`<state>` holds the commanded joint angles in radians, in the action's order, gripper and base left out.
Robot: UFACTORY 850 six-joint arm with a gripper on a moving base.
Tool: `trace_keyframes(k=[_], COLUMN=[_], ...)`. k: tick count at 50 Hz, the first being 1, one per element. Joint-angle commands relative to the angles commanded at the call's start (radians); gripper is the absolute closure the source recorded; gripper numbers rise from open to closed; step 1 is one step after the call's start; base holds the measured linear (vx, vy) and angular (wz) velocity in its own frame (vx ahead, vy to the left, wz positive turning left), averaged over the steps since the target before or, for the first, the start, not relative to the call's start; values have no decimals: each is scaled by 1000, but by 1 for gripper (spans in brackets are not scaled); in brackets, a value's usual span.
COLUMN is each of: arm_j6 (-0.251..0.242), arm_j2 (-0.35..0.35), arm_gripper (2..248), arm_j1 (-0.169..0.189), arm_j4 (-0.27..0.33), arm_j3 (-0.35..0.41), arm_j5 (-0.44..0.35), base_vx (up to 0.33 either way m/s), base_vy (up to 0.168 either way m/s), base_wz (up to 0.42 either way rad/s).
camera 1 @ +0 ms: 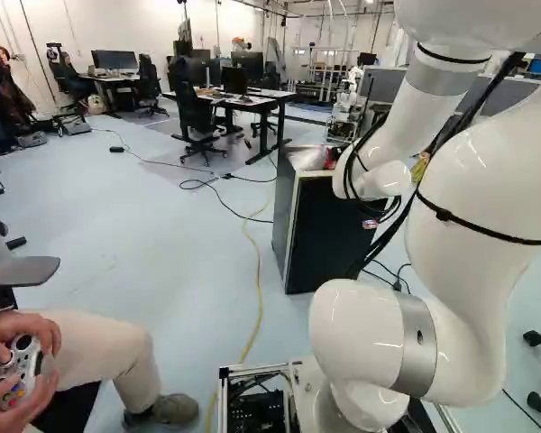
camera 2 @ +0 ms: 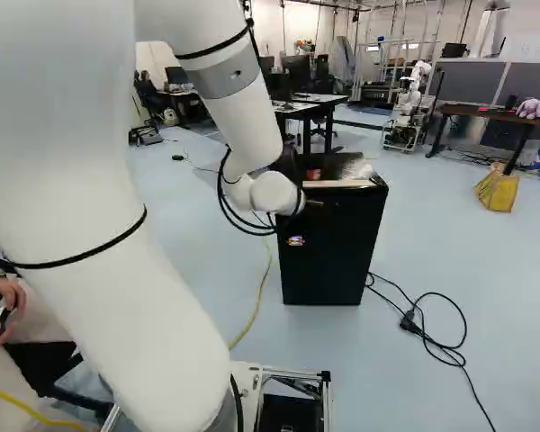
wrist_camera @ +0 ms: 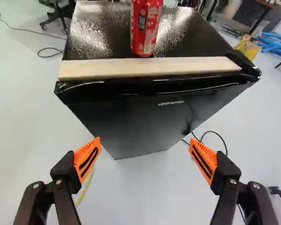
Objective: Grab a drink from the fridge
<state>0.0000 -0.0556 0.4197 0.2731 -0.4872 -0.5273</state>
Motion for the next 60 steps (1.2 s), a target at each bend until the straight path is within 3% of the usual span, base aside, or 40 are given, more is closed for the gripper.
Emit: trace_keyframes(k=[24, 60], arm_j6=[0, 0], arm_j2=[-4, -105], arm_gripper=[3, 3], arm_j1=[-2, -4], arm_j4=[-56, -102], arm_j3=[6, -11], arm_j5=[-242, -432], base_vx=[0, 0], base_vy=[0, 0], base_wz=[0, 0])
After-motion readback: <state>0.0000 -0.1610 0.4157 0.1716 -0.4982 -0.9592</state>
